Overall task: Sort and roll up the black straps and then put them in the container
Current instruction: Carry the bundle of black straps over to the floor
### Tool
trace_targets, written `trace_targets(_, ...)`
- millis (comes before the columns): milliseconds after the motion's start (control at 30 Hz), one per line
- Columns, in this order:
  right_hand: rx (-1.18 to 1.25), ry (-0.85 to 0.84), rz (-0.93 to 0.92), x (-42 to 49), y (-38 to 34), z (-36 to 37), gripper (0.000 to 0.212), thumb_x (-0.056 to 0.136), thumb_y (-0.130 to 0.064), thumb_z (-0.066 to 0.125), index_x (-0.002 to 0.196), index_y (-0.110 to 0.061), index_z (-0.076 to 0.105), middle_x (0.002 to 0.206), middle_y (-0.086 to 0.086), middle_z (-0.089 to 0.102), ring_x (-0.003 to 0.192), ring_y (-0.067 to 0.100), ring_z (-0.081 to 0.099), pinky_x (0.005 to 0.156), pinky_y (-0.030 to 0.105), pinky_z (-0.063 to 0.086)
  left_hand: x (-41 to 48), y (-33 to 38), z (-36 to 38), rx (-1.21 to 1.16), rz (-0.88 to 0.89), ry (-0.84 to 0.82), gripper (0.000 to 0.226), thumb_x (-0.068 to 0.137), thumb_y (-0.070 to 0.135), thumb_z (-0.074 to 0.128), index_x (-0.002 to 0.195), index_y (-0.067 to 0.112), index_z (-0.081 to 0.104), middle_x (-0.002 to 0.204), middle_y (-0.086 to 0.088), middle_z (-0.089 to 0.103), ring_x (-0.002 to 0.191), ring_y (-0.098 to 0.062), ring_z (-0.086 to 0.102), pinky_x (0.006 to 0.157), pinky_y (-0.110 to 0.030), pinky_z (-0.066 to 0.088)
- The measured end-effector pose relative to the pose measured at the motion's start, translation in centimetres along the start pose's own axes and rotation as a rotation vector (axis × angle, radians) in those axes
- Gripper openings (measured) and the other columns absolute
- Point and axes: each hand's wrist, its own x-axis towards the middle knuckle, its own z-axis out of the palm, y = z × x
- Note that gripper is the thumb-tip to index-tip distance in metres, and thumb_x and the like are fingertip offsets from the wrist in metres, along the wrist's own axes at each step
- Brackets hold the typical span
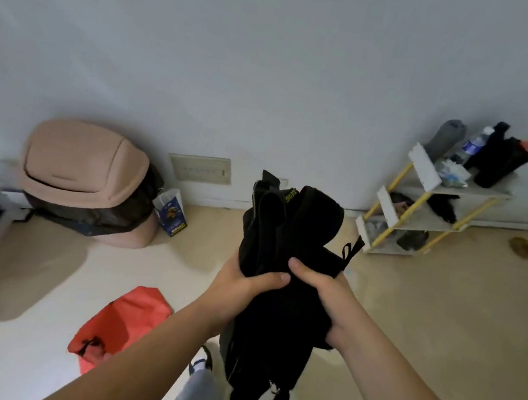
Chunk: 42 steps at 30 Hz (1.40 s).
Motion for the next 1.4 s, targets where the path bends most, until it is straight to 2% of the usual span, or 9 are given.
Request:
trace_targets(167, -0.068, 0.008, 0.032, 13.2, -3.7, 3.1, 0.059, 0.077, -0.022, 0.092, 0.131, -0.019, 0.07, 0.117, 0.015, 0.079, 0.105, 0.039, 0.078, 0.089, 0.056, 0.064, 12.3, 1.7, -4.8, -0.045, -0.036, 0.043, 0.058, 0.082, 0.007, 0.087, 0.133, 0.02, 0.062, 0.12, -0.005, 0.078, 0.111, -0.025, 0.076, 0.102, -0.048, 0.059)
trace_targets(300, -0.1, 0.002, 0.074, 22.9, -6.3, 5.9, 0.055, 0.081, -0.023, 0.09, 0.132, -0.021, 0.071, 0.118, 0.013, 0.079, 0.107, 0.037, 0.077, 0.094, 0.057, 0.062, 21.8, 2.9, -9.0, -0.066, -0.073, 0.054, 0.063, 0.078, 0.012, 0.091, 0.133, 0.023, 0.062, 0.12, -0.004, 0.078, 0.111, -0.025, 0.076, 0.102, -0.05, 0.058)
trace_targets(433, -0.136, -0.026, 0.134, 30.7, -7.7, 7.8, 0.052, 0.085, -0.023, 0.087, 0.133, -0.021, 0.07, 0.119, 0.012, 0.079, 0.107, 0.036, 0.078, 0.088, 0.052, 0.064, 29.0, 2.5, -12.3, -0.067, -0.106, 0.092, 0.07, 0.076, 0.016, 0.094, 0.135, 0.027, 0.059, 0.122, -0.002, 0.077, 0.113, -0.024, 0.075, 0.102, -0.05, 0.058)
trace_targets(567, -0.186, -0.055, 0.188, 38.6, -5.8, 7.0, 0.051, 0.086, -0.024, 0.086, 0.134, -0.02, 0.069, 0.121, 0.012, 0.079, 0.108, 0.035, 0.077, 0.087, 0.049, 0.064, 34.8, -1.0, -14.4, -0.053, -0.173, 0.143, 0.082, 0.069, 0.026, 0.099, 0.139, 0.032, 0.056, 0.125, 0.003, 0.075, 0.114, -0.02, 0.074, 0.103, -0.048, 0.058)
trace_targets(767, -0.218, -0.1, 0.285, 53.6, 6.7, 0.5, 0.06, 0.08, -0.034, 0.091, 0.136, -0.026, 0.069, 0.127, 0.012, 0.077, 0.114, 0.037, 0.075, 0.1, 0.058, 0.059, 45.6, -16.7, -17.0, 0.002, -0.224, 0.196, 0.081, 0.068, 0.029, 0.098, 0.138, 0.03, 0.058, 0.123, 0.004, 0.076, 0.111, -0.018, 0.075, 0.1, -0.045, 0.059)
trace_targets(933, -0.134, -0.082, 0.349, 65.1, 21.6, -5.9, 0.069, 0.076, -0.036, 0.093, 0.139, -0.028, 0.067, 0.128, 0.013, 0.076, 0.116, 0.039, 0.074, 0.098, 0.06, 0.06, 53.8, -32.6, -20.0, 0.12, -0.289, 0.211, 0.092, 0.058, 0.041, 0.1, 0.139, 0.034, 0.056, 0.124, 0.008, 0.074, 0.111, -0.018, 0.074, 0.101, -0.046, 0.059)
trace_targets(1100, -0.04, -0.063, 0.396, 74.2, 35.2, -9.8, 0.085, 0.065, -0.039, 0.101, 0.141, -0.025, 0.065, 0.13, 0.017, 0.074, 0.115, 0.044, 0.073, 0.094, 0.063, 0.06, 60.0, -45.3, -23.9, 0.222, -0.309, 0.179, 0.081, 0.065, 0.035, 0.097, 0.136, 0.032, 0.059, 0.119, 0.007, 0.076, 0.106, -0.015, 0.075, 0.097, -0.043, 0.061)
trace_targets(1267, -0.002, -0.075, 0.449, 78.9, 43.3, -11.4, 0.105, 0.057, -0.043, 0.105, 0.148, -0.024, 0.056, 0.128, 0.02, 0.074, 0.111, 0.045, 0.074, 0.092, 0.063, 0.06, 62.8, -53.7, -26.2, 0.237, -0.326, 0.185, 0.074, 0.067, 0.033, 0.095, 0.133, 0.031, 0.062, 0.115, 0.005, 0.078, 0.103, -0.017, 0.076, 0.097, -0.043, 0.061)
trace_targets(1400, -0.043, -0.047, 0.419, 79.6, 45.7, -10.5, 0.1, 0.058, -0.041, 0.104, 0.145, -0.025, 0.058, 0.125, 0.018, 0.075, 0.106, 0.043, 0.076, 0.086, 0.063, 0.062, 61.7, -56.6, -27.2, 0.189, -0.33, 0.243, 0.054, 0.078, 0.02, 0.09, 0.125, 0.03, 0.066, 0.108, 0.004, 0.08, 0.097, -0.016, 0.078, 0.095, -0.042, 0.062)
